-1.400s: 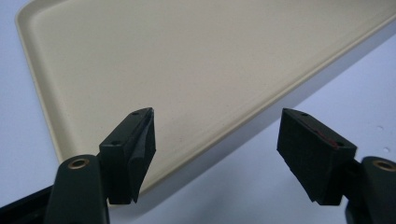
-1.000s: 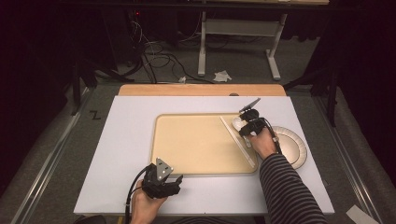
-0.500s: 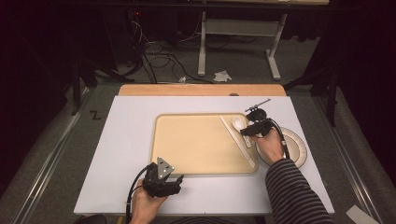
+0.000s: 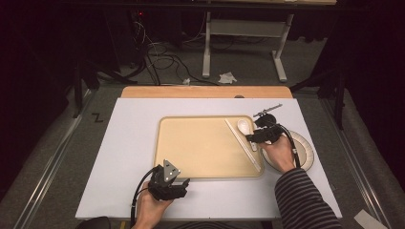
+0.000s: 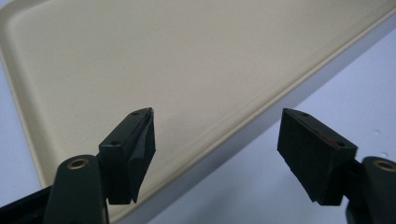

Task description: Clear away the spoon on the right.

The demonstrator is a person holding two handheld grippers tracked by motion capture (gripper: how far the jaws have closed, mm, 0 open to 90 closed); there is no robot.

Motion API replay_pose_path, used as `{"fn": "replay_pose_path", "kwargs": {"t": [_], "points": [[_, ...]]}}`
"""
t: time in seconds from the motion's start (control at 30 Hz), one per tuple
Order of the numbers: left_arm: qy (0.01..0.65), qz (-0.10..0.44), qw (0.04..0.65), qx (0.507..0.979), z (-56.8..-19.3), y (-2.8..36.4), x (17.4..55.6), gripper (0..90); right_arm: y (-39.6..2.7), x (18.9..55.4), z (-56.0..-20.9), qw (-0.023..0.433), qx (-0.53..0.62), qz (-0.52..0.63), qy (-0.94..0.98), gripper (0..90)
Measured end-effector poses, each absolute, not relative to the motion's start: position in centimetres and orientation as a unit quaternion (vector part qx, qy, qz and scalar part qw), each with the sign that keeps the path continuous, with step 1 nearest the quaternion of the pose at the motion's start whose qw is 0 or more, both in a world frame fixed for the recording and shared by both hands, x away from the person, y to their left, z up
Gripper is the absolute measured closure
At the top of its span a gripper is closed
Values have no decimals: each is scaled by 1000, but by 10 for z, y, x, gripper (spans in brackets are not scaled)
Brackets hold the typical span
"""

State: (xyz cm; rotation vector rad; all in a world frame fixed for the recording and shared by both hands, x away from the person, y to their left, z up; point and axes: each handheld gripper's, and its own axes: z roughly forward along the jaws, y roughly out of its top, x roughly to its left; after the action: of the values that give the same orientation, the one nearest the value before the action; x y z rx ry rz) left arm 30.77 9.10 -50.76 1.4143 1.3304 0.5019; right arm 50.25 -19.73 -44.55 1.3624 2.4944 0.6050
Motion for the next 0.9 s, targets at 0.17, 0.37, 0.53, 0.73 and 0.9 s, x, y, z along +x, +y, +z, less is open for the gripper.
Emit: {"fn": "replay_pose_path", "kwargs": {"t": [0.17, 0.37, 0.53, 0.73, 0.9], "points": [[558, 209, 537, 597, -508, 89, 309, 278, -201, 496, -442, 117, 460, 219, 853, 545], [555, 205, 538, 600, -508, 88, 310, 276, -202, 487, -436, 115, 452, 232, 854, 528], [552, 204, 537, 604, -508, 86, 311, 276, -204, 477, -435, 113, 444, 243, 855, 510], [548, 201, 538, 608, -508, 83, 314, 275, -205, 468, -432, 111, 436, 253, 857, 493], [545, 196, 542, 609, -507, 81, 315, 276, -207, 460, -432, 117, 430, 261, 856, 488]]}}
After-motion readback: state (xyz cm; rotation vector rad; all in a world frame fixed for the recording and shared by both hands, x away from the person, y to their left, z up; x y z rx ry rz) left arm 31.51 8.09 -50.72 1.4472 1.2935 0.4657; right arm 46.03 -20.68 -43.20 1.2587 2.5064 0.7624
